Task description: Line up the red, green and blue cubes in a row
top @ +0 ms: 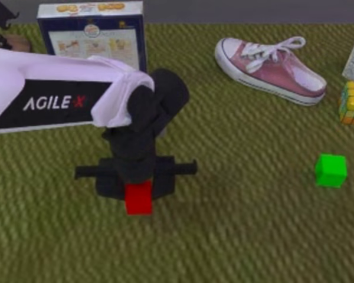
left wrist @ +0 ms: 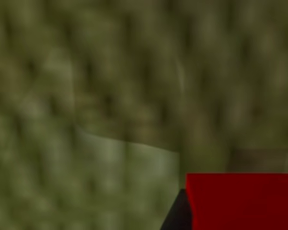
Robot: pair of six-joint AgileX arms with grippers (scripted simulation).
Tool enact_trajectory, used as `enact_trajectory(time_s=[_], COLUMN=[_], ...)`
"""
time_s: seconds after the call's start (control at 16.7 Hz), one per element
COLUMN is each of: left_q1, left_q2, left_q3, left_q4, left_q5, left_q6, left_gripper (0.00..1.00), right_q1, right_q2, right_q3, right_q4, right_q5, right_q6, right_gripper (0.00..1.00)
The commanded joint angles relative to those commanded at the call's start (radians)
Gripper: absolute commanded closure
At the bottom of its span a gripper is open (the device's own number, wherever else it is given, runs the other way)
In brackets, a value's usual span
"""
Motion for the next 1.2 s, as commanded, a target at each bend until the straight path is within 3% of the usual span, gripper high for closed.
enact_trajectory(time_s=[0.78, 1.2], left_q1=[0.0, 0.0], left_q2=[0.0, 0.0], left_q3=[0.0, 0.0], left_q4=[0.0, 0.0], left_q5=[0.0, 0.0], left_q6=[0.0, 0.0], left_gripper=[0.02, 0.0], right_q1=[0.0, 0.0], right_q2=[0.0, 0.0], right_q3=[0.0, 0.0], right_q4=[0.0, 0.0], right_q5=[0.0, 0.0], right_q6=[0.0, 0.0], right_gripper=[0.0, 0.0])
